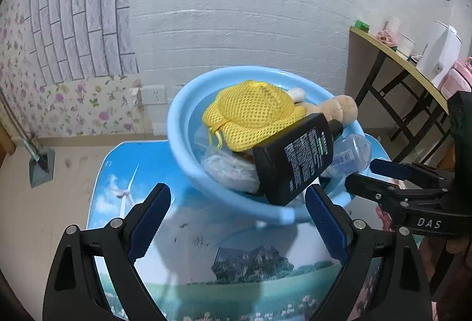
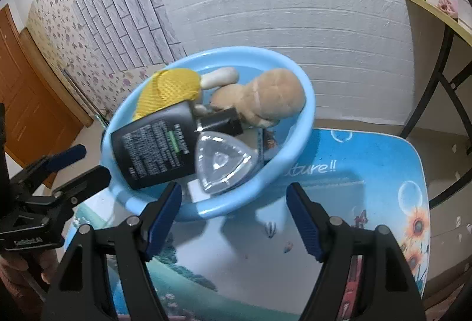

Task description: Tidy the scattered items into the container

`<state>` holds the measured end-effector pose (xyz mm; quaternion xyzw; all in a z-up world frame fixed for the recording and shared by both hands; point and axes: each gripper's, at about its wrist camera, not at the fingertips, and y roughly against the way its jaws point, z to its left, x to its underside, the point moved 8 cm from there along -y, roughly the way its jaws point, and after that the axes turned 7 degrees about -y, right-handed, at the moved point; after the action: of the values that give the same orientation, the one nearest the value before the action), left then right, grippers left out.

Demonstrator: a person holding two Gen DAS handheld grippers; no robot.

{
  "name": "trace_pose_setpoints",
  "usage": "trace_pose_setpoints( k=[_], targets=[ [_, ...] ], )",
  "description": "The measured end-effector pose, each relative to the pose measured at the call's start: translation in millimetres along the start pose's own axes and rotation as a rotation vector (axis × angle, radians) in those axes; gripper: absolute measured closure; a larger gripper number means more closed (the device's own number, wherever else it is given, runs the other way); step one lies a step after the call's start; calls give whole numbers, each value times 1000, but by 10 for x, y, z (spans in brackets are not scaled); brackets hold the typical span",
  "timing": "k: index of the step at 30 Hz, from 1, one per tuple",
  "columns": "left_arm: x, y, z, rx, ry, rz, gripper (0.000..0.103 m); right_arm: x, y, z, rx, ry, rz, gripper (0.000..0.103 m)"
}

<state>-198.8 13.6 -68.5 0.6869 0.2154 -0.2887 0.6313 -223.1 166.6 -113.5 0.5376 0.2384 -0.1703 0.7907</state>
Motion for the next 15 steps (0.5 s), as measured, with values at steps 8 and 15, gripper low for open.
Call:
trace_pose_setpoints(
  k=[8,15],
  targets=[
    [40,196,5,-22,-8,5,10,78,218,119,1,33,-19,29],
    [6,450,2,-66,-30,-50,5,102,547,333,-8,97,-115,29]
  ],
)
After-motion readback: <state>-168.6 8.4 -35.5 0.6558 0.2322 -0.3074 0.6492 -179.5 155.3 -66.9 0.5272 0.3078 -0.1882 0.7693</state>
